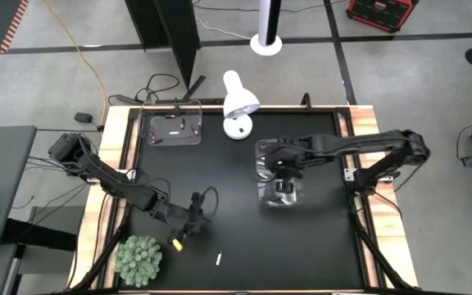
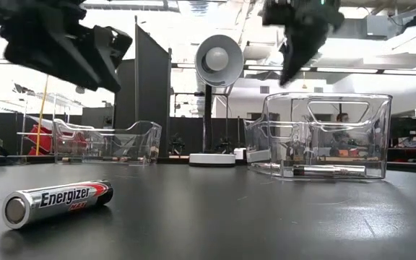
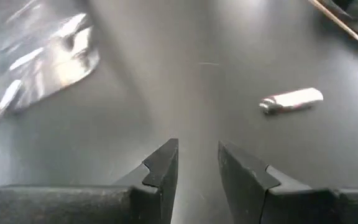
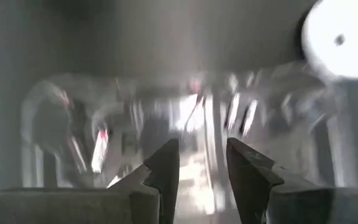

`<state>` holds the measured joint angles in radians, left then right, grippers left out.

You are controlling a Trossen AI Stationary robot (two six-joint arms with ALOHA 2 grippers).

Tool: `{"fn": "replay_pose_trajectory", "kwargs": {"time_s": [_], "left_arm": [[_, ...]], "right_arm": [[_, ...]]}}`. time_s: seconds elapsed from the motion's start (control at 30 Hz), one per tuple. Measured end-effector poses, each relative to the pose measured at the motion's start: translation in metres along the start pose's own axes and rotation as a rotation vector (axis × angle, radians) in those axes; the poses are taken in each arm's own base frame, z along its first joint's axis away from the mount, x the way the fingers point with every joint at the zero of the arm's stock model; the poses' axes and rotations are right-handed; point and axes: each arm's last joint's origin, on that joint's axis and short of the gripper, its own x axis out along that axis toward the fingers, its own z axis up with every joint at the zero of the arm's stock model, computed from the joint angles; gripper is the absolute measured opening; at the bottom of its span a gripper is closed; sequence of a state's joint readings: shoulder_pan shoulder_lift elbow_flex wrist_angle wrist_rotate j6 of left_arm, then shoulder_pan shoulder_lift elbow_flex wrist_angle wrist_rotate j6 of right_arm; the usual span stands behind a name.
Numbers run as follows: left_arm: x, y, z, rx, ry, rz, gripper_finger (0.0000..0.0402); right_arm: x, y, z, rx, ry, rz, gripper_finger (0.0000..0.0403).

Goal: Sort batteries
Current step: Put the silver battery into the bottom transparent bin

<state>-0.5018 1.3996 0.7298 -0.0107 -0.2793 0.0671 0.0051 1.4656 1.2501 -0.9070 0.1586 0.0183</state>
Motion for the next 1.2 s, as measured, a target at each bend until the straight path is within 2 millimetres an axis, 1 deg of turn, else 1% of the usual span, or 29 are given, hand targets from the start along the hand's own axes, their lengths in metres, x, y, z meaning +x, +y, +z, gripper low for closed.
{"fn": "replay_pose_trajectory", "kwargs": {"time_s": [0.1, 0.17, 0.23, 0.3, 0.4, 0.5, 0.57, 0.67, 0.83, 0.97, 1.13, 1.2], "left_arm": [[0.007, -0.003, -0.001, 0.111, -0.011, -0.074, 0.0113], [0.012, -0.005, -0.005, 0.142, 0.023, -0.080, 0.0117], [0.014, -0.002, -0.005, 0.123, 0.036, -0.045, 0.0118], [0.012, 0.000, -0.002, 0.088, 0.020, -0.001, 0.0118], [0.012, 0.001, 0.001, 0.087, 0.003, 0.000, 0.0113], [0.012, 0.002, -0.003, 0.068, 0.045, 0.048, 0.0112], [0.009, 0.006, -0.007, 0.021, 0.086, 0.094, 0.0112], [0.002, 0.014, -0.010, -0.094, 0.124, 0.132, 0.0111], [-0.009, 0.024, -0.012, -0.198, 0.151, 0.204, 0.0111], [-0.015, 0.027, -0.010, -0.230, 0.136, 0.221, 0.0111], [-0.022, 0.029, -0.007, -0.257, 0.113, 0.222, 0.0111], [-0.026, 0.030, -0.006, -0.268, 0.107, 0.223, 0.0111]], "right_arm": [[-0.021, 0.006, 0.004, -0.006, -0.144, 0.013, 0.0143], [-0.032, 0.017, 0.008, -0.029, -0.233, 0.038, 0.0143], [-0.035, 0.033, 0.013, -0.085, -0.294, 0.072, 0.0143], [-0.032, 0.053, 0.018, -0.171, -0.346, 0.104, 0.0143], [-0.019, 0.083, 0.027, -0.278, -0.407, 0.141, 0.0143], [-0.001, 0.110, 0.035, -0.335, -0.455, 0.171, 0.0143], [0.011, 0.125, 0.040, -0.367, -0.490, 0.185, 0.0143], [0.028, 0.147, 0.048, -0.403, -0.508, 0.203, 0.0144], [0.057, 0.181, 0.068, -0.454, -0.477, 0.241, 0.0156], [0.085, 0.204, 0.078, -0.571, -0.405, 0.304, 0.0177], [0.115, 0.218, 0.084, -0.700, -0.283, 0.292, 0.0204], [0.123, 0.225, 0.087, -0.756, -0.268, 0.288, 0.0212]]}}
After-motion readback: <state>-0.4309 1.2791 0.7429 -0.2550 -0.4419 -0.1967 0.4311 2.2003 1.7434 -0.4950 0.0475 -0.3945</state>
